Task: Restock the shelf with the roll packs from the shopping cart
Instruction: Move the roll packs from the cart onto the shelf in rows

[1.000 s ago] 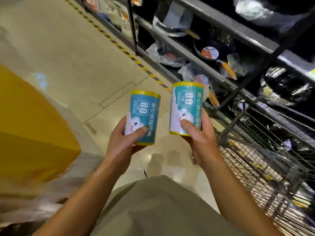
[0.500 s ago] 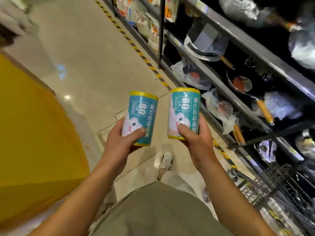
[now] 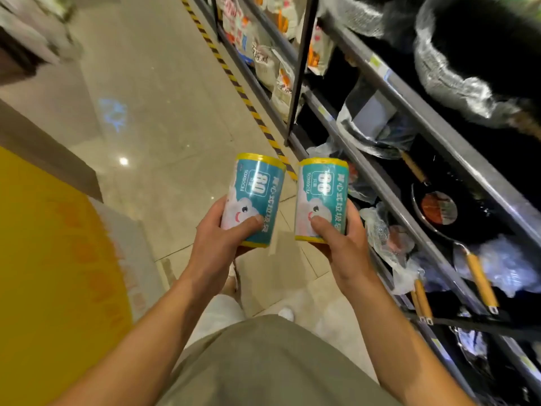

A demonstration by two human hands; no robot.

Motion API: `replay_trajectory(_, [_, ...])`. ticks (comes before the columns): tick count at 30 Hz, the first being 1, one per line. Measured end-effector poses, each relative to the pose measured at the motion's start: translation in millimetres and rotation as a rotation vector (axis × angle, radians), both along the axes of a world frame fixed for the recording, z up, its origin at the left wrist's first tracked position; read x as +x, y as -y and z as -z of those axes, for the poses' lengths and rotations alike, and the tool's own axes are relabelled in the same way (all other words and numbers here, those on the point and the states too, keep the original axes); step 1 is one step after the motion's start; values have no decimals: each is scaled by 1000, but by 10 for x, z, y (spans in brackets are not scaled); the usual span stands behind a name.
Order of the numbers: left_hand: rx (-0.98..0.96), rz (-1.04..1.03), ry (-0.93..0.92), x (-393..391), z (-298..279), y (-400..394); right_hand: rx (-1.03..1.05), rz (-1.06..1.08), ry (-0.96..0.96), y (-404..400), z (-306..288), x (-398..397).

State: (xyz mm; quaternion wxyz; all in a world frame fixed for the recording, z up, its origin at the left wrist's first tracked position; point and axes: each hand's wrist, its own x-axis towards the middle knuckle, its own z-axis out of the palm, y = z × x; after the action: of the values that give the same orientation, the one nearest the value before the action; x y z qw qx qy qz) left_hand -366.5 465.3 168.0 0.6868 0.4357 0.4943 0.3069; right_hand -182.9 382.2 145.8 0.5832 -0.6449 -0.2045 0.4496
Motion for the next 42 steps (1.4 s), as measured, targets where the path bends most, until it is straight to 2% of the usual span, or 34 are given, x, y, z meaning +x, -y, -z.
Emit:
replay_trajectory(11, [22, 239, 41, 654, -141, -2277, 47, 255, -20, -1807, -175, 317])
replay_trajectory(17, [25, 331, 82, 1095, -237, -3140, 62, 361, 49, -2492, -332, 589])
replay_trajectory(24, [54, 402, 102, 1826, -262, -3829, 116, 455, 62, -3178, -351, 1302])
replay_trajectory(31, [69, 408, 126, 2590, -369, -4334, 148, 456, 86, -3692, -425, 2062])
replay_trajectory(42, [73, 553, 167, 3483, -571, -5016, 130, 596, 129, -4203, -675, 2623])
